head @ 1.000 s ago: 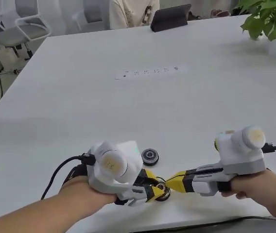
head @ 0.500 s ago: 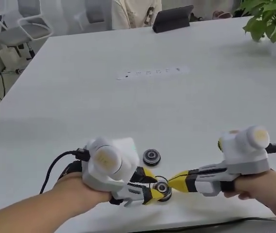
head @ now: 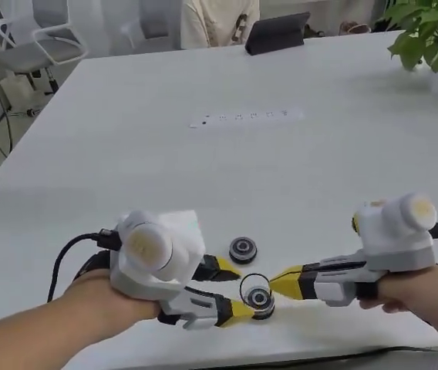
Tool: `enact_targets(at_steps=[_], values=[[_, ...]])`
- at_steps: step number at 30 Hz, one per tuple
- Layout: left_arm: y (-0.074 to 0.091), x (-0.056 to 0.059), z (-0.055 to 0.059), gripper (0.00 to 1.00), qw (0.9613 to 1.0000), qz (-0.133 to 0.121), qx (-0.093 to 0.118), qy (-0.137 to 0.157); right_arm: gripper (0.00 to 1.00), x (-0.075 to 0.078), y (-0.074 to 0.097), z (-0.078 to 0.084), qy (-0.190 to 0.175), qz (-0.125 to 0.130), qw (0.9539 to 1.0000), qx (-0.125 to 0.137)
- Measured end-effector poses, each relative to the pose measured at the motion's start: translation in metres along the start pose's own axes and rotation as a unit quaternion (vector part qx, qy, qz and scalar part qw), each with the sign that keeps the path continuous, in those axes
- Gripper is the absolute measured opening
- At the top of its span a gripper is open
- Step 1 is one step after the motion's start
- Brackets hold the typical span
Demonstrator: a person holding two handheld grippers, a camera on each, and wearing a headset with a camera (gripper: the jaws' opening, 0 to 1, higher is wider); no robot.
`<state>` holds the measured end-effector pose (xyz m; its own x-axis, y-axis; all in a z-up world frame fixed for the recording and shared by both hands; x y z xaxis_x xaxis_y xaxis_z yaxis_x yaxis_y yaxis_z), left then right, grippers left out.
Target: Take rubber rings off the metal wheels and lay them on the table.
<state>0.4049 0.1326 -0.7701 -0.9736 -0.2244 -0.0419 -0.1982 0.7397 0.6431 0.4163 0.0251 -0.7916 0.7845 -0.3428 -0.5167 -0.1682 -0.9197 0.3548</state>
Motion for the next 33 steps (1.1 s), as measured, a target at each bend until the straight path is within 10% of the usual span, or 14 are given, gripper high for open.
enact_targets(at_steps=[33], values=[[0.055, -0.022, 0.024, 0.6, 0.9984, -0.044, 0.01, 0.033, 0.0, -0.001, -0.03, -0.041, 0.04, -0.012, 0.9988, -0.026]])
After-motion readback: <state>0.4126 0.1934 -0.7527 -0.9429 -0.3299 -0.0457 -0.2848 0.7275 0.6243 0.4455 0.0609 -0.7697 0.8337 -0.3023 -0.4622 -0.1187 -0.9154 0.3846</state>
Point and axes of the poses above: the centre of the closed fingertips' face, and the gripper's own axes: y roughly backward along the fingers, x roughly to its right, z roughly out of its underside, the point moved 5 cm from there along y, roughly backward along the fingers, and after that the axes turned 1 degree about -y, right-handed, at the moved point
